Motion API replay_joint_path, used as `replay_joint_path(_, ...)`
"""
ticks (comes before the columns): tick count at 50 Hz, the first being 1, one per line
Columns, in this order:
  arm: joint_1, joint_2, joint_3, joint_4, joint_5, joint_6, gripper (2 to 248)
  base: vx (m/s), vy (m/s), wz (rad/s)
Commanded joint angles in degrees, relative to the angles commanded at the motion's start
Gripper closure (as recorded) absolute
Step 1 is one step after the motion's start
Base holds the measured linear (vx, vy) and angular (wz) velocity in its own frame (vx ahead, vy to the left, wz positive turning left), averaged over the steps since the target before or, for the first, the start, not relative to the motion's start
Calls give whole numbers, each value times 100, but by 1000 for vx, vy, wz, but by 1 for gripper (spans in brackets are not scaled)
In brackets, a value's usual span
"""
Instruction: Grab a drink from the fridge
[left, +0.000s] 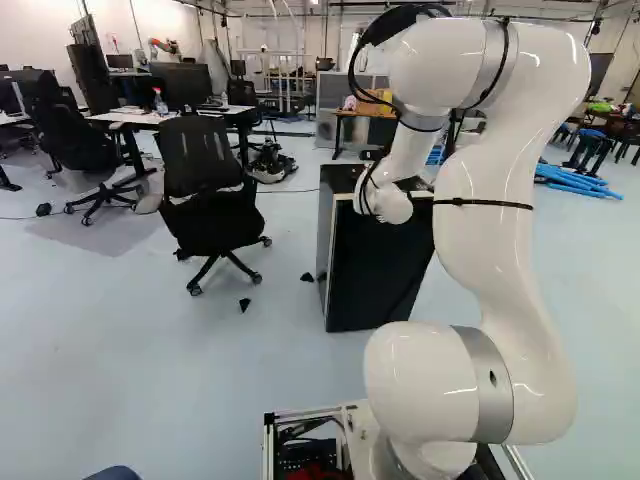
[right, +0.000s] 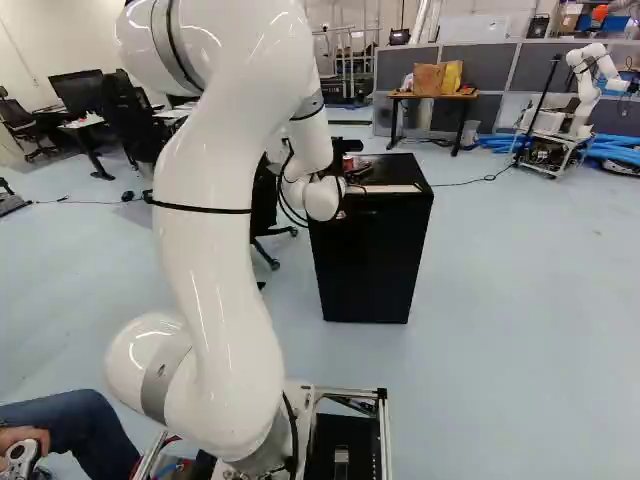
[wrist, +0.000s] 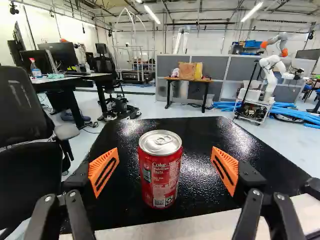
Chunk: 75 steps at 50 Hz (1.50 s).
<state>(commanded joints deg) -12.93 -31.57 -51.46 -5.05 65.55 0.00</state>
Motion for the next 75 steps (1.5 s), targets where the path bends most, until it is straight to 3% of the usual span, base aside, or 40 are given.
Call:
replay_joint_path(18,2,-15,-20,0,0,0,3,0,0,0)
replay_joint_path(19,2,-15,-20,0,0,0,24,0,0,0)
replay_joint_path(23,2,-15,-20,0,0,0,24,0,0,0)
replay_joint_path(24,2,-15,-20,0,0,0,63,0,0,0)
replay_joint_path(29,2,-15,-20,0,0,0,63,0,0,0)
replay_joint_path(30,2,-15,-20,0,0,0,102,0,0,0)
replay_joint_path(34,2,-15,-20,0,0,0,102,0,0,0)
replay_joint_path(35,2,-15,-20,0,0,0,139,0,0,0)
replay_joint_path(39,2,-15,-20,0,0,0,139,0,0,0)
replay_joint_path(40,2,-15,-20,0,0,0,150,0,0,0)
replay_joint_path(75,2,237,-10,0,0,0,150,0,0,0)
